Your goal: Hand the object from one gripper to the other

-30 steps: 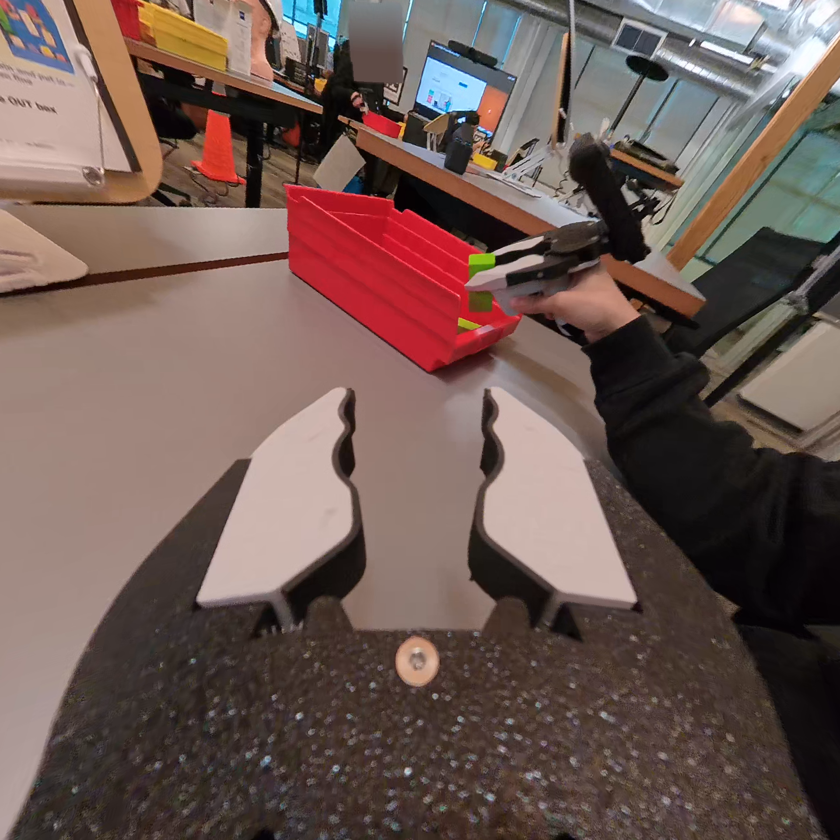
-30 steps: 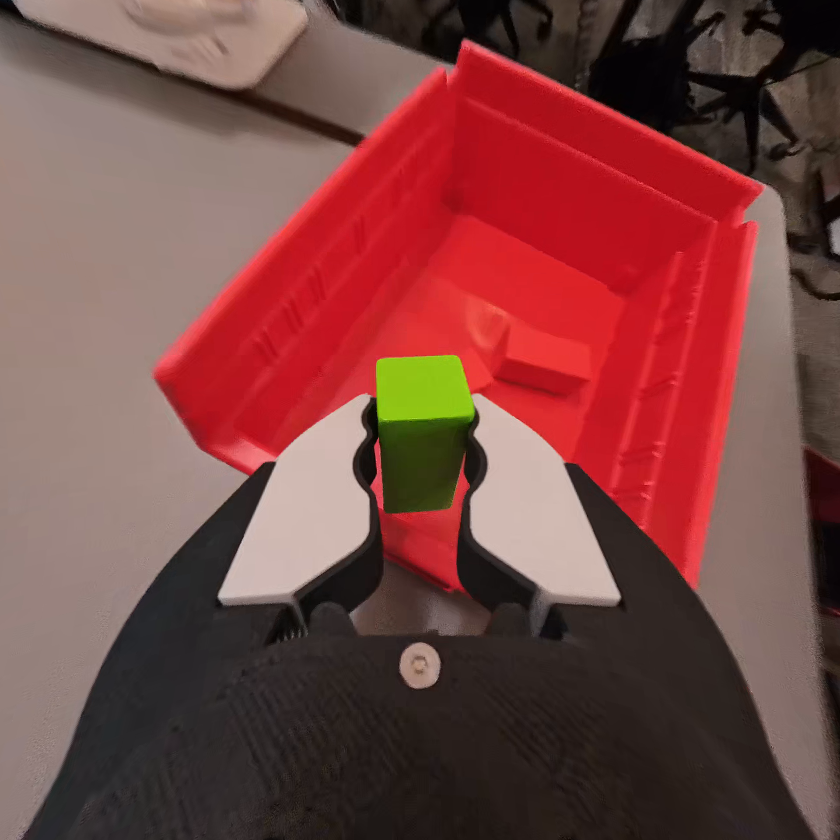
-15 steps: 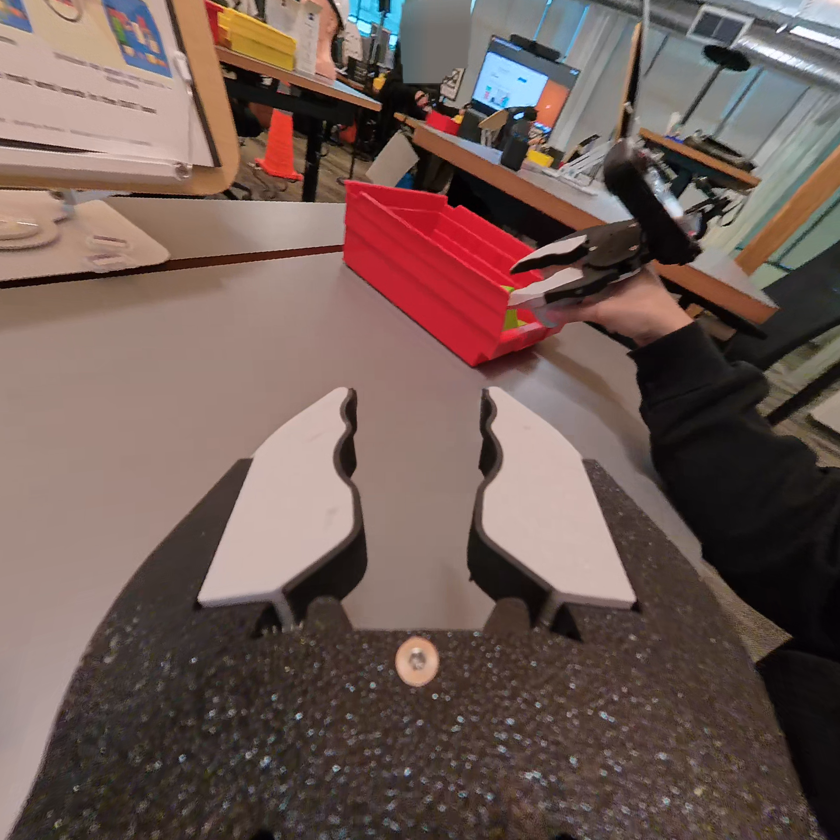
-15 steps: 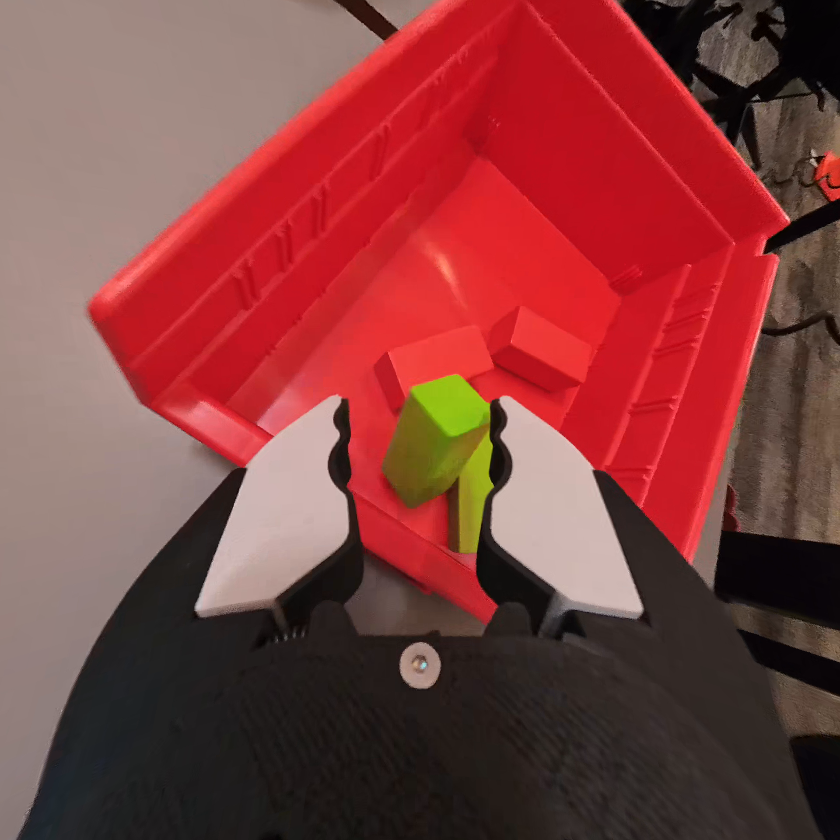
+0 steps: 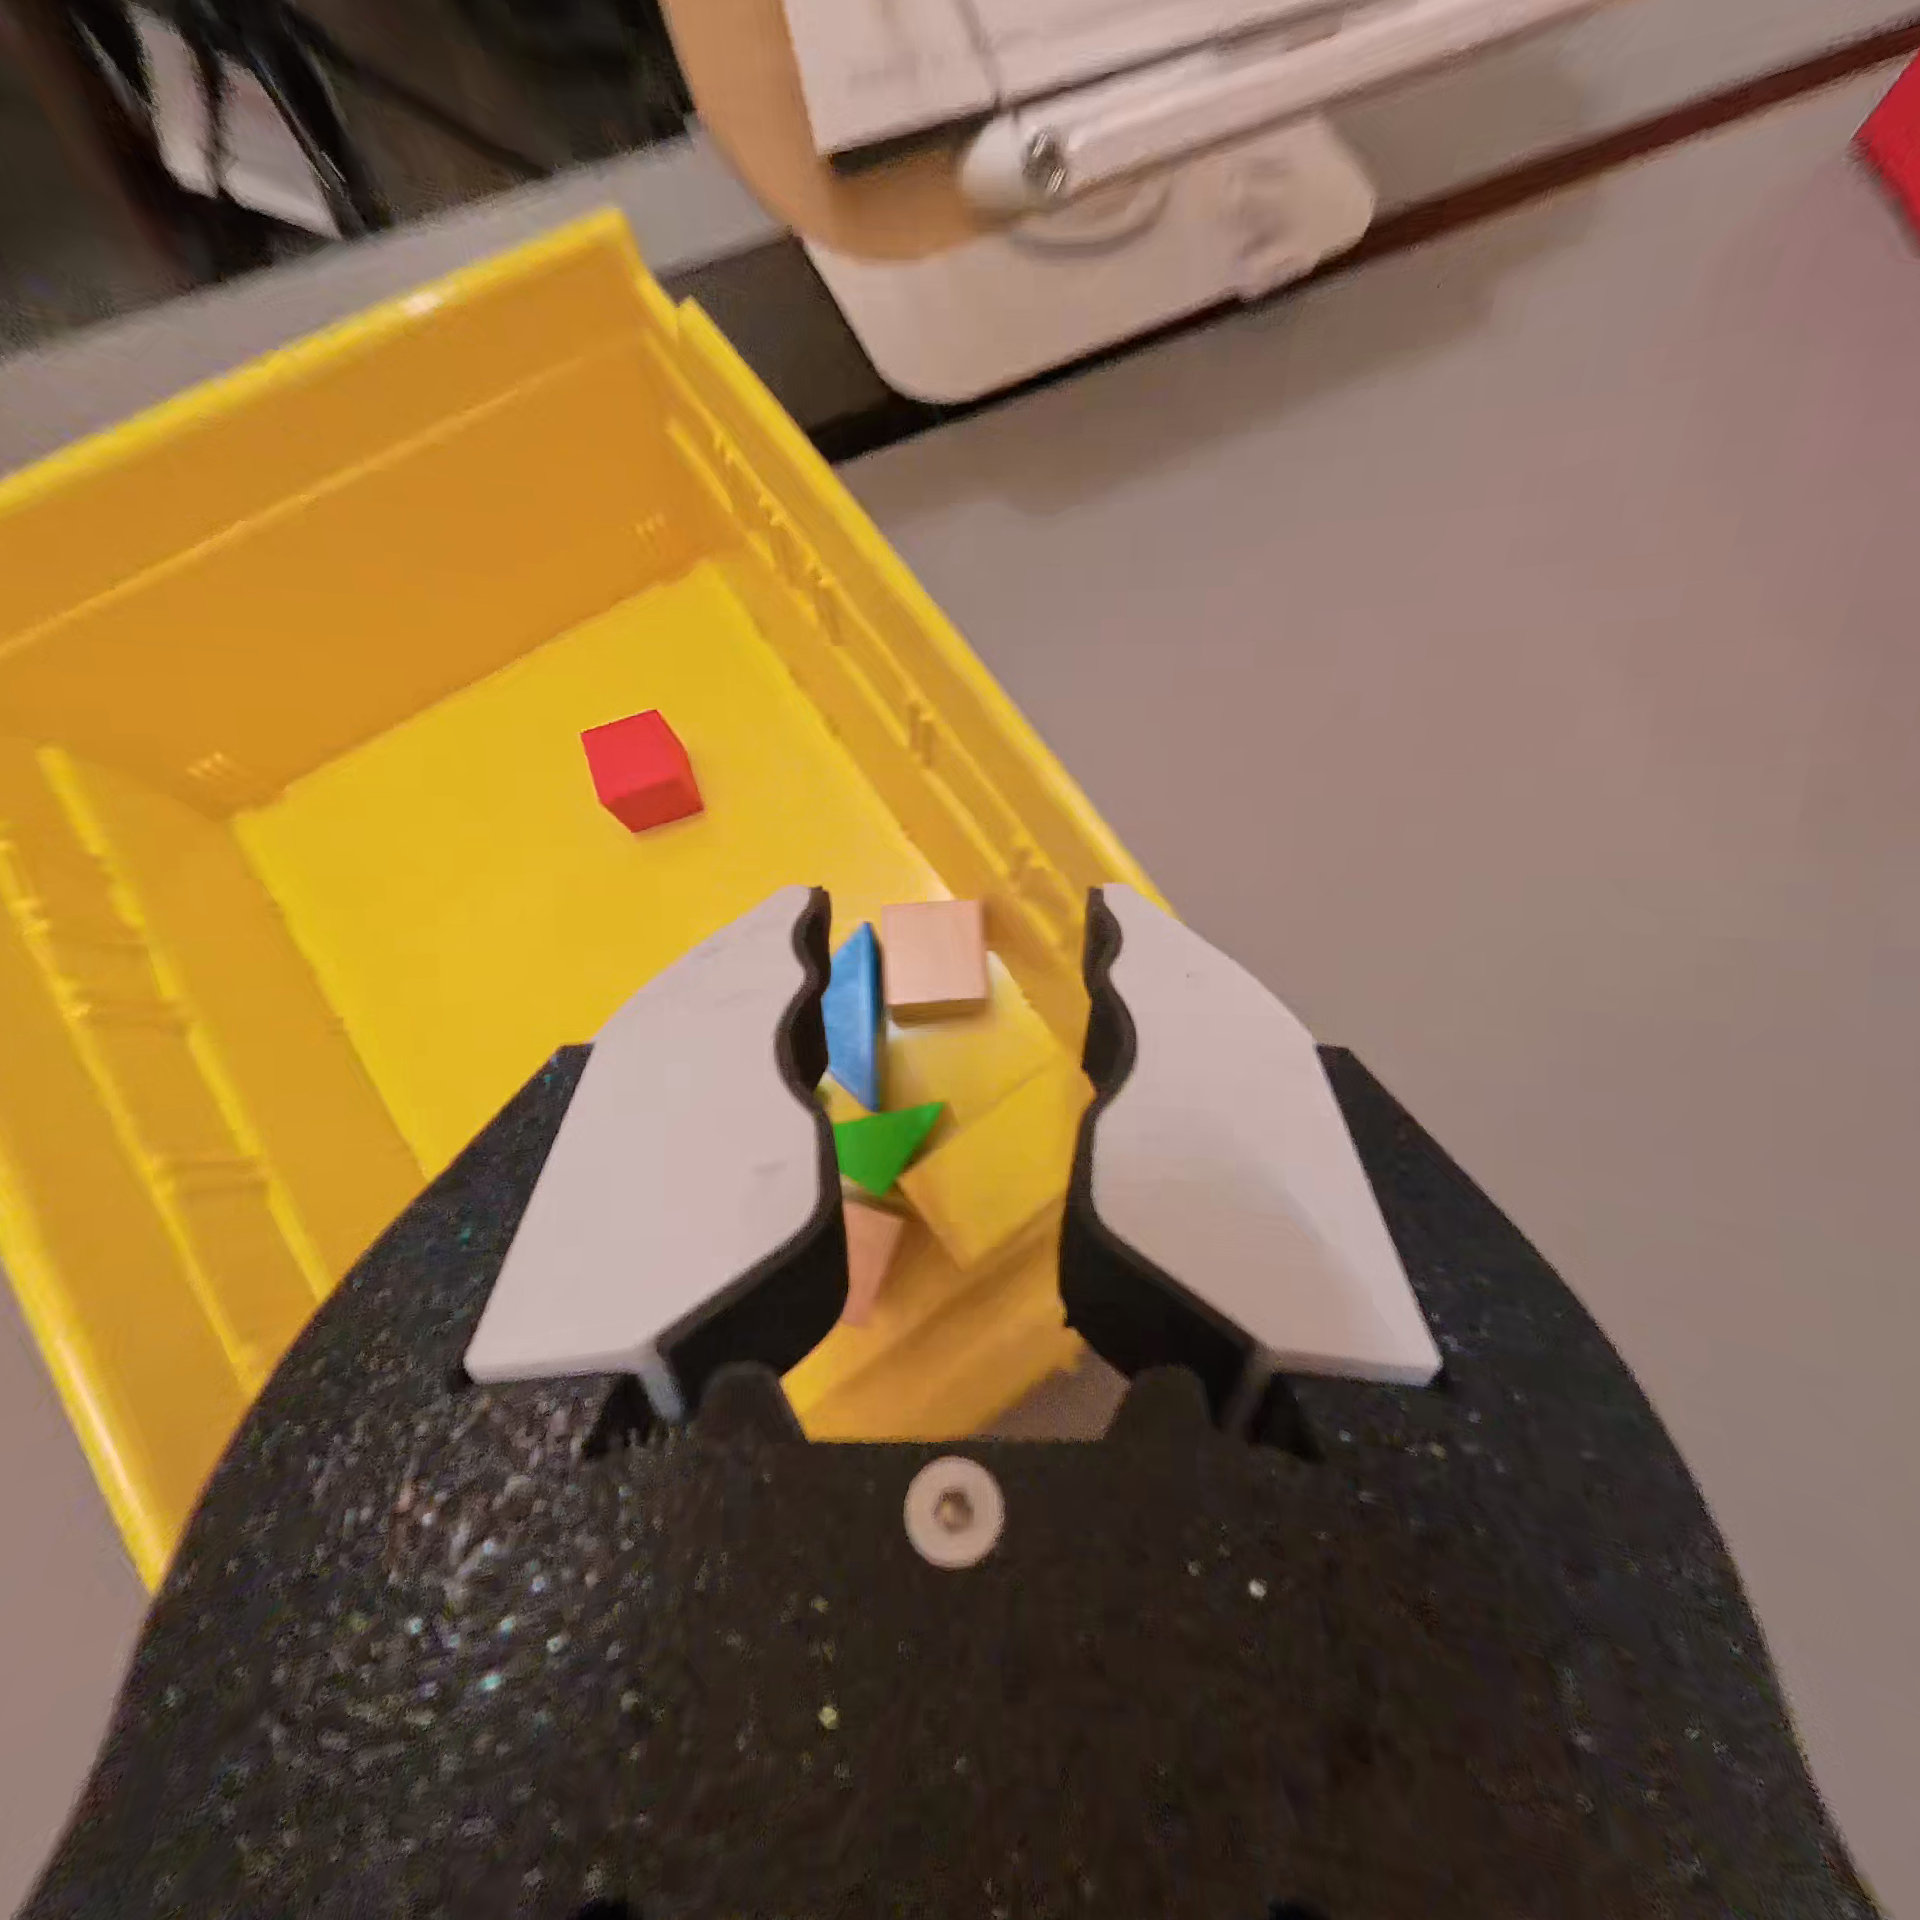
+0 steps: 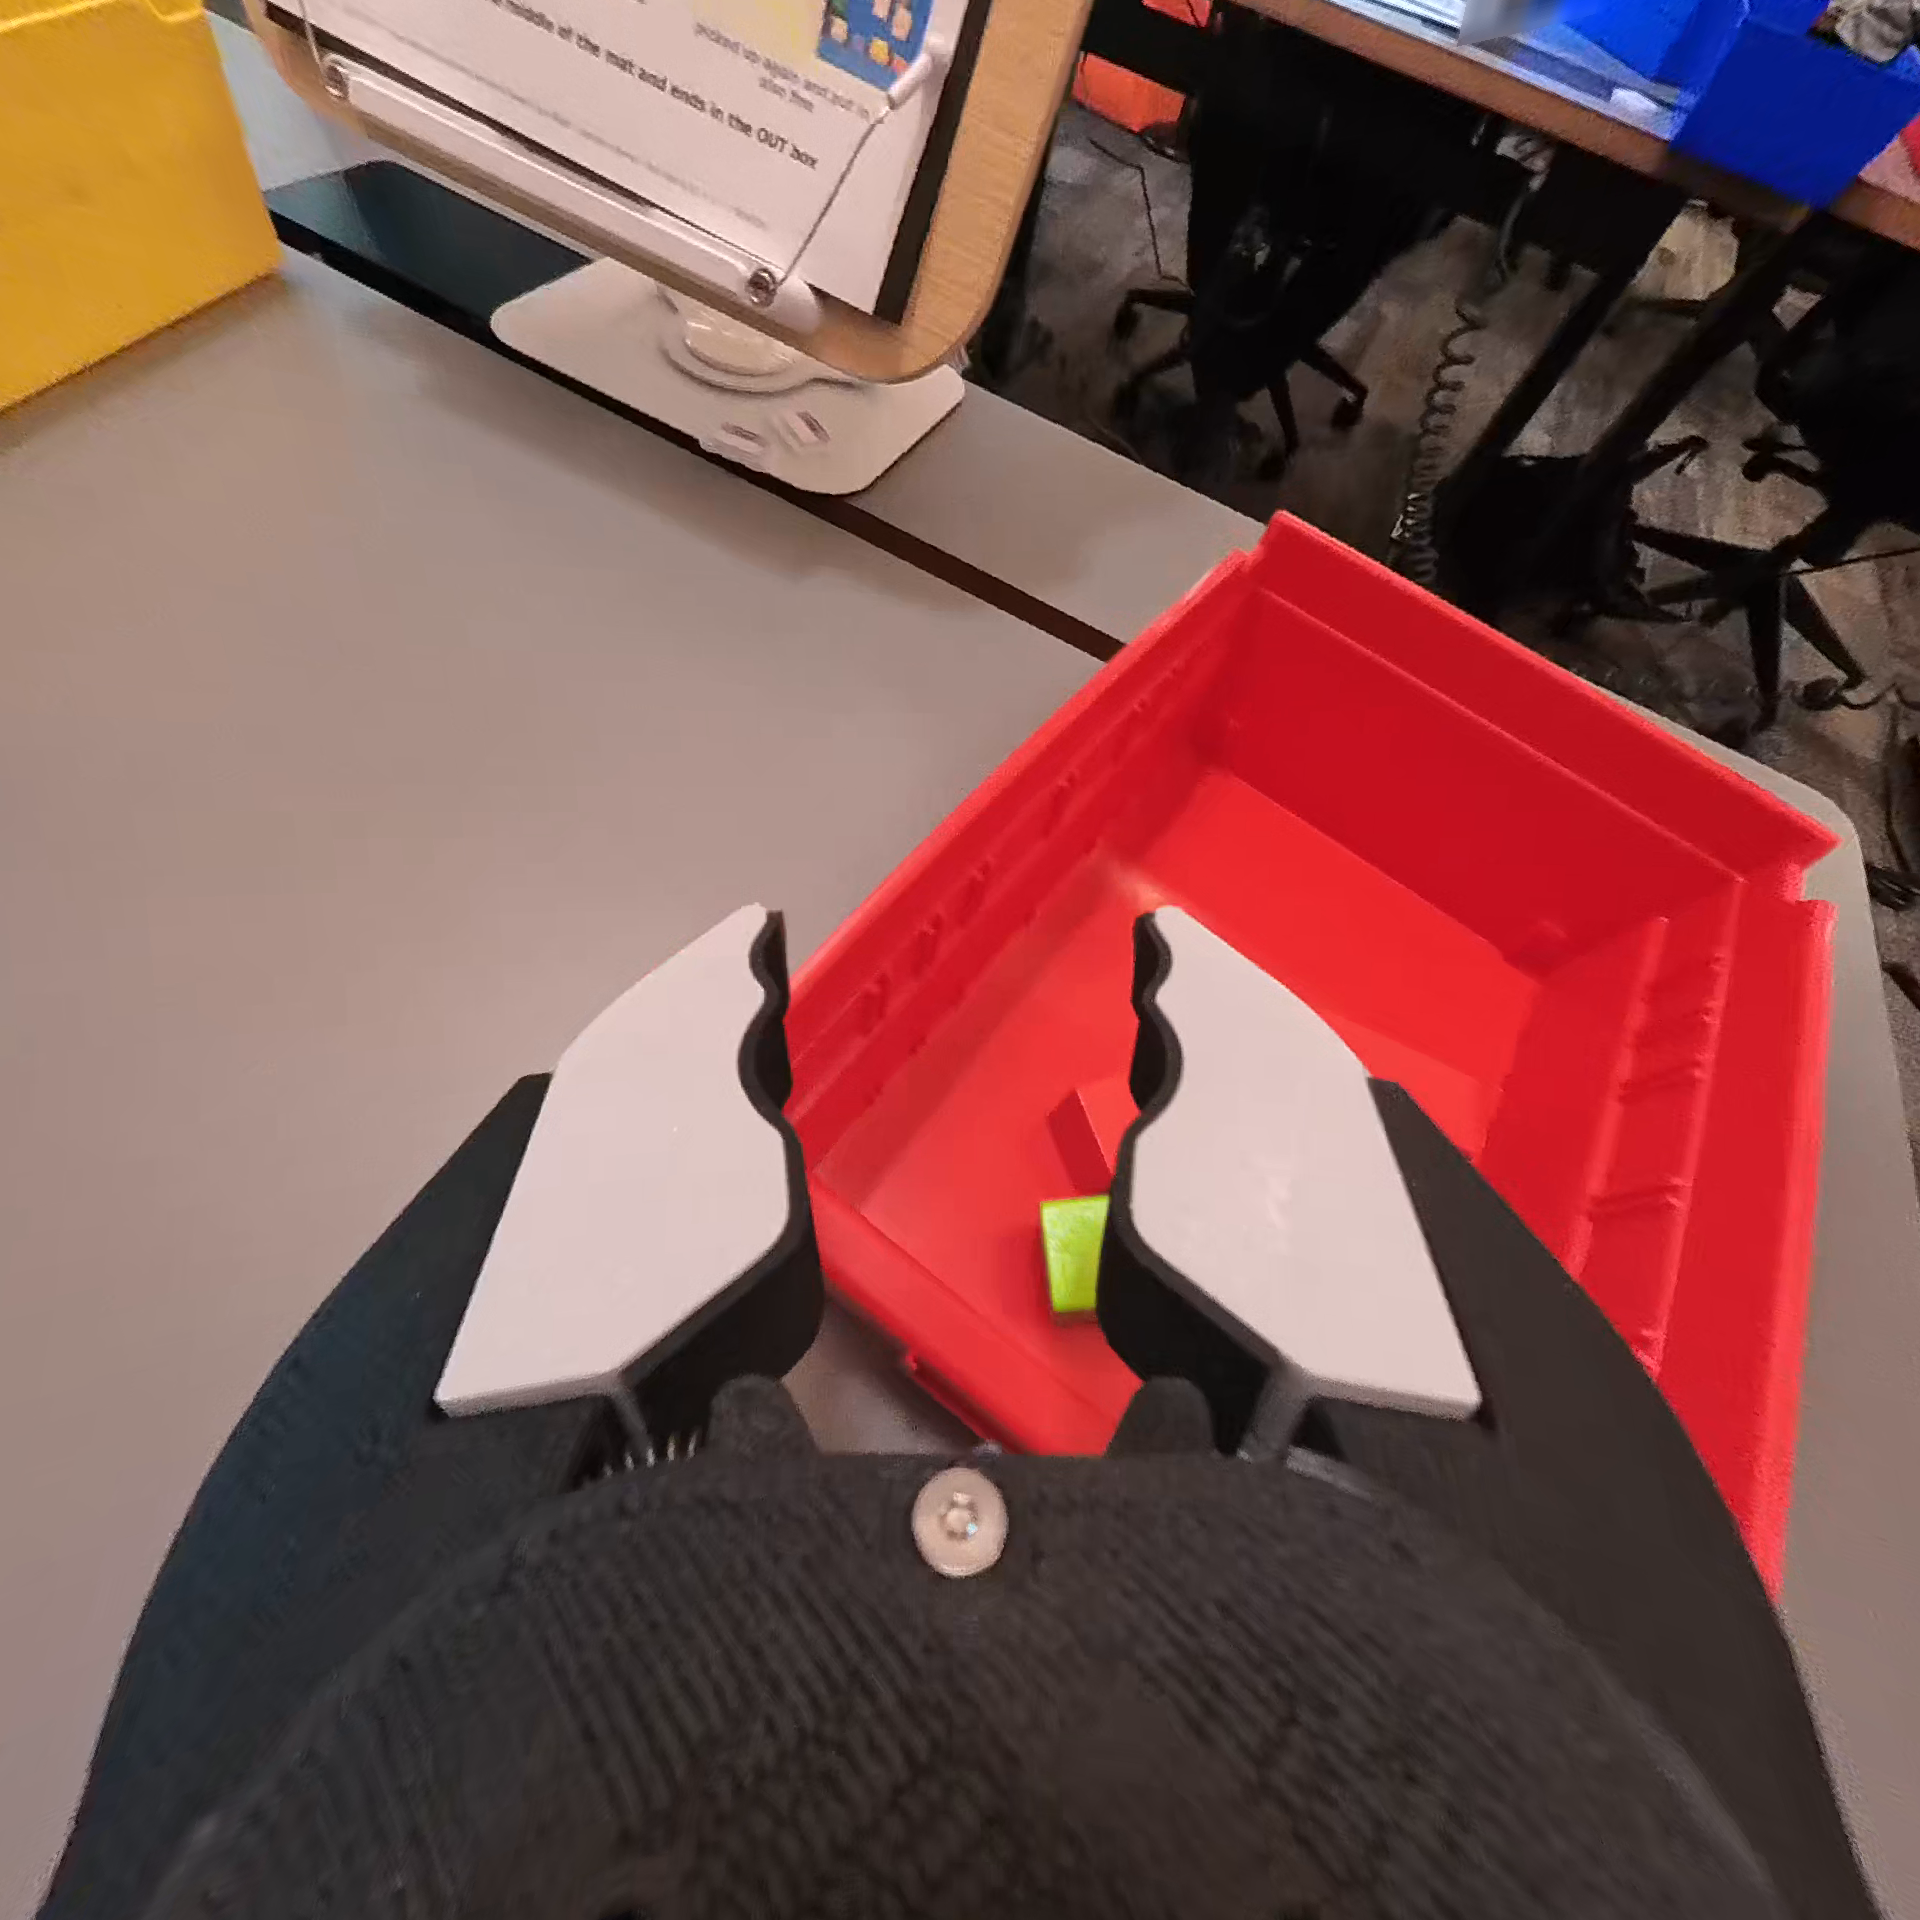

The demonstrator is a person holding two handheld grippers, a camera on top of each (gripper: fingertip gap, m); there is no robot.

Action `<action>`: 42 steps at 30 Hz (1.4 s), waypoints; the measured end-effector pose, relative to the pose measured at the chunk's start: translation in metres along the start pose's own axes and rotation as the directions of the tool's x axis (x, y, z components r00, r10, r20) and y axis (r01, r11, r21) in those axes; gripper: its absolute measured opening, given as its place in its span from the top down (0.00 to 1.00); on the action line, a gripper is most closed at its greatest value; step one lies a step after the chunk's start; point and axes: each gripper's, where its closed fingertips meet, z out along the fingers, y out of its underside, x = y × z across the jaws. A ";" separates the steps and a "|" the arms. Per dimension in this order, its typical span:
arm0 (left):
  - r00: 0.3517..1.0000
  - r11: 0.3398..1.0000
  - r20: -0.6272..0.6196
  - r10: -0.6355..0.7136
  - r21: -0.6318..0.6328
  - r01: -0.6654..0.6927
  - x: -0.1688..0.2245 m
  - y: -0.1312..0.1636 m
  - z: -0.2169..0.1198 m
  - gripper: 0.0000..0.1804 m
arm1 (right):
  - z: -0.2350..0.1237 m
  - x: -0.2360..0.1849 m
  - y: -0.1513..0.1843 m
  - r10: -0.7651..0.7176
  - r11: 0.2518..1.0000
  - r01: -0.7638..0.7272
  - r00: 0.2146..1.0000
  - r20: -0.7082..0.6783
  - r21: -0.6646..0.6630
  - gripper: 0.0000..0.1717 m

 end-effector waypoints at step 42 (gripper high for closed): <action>0.981 0.853 0.181 -0.076 -0.497 0.158 -0.126 0.029 0.121 0.86 | 0.030 -0.017 0.012 0.028 0.998 -0.024 0.998 0.062 -0.053 0.60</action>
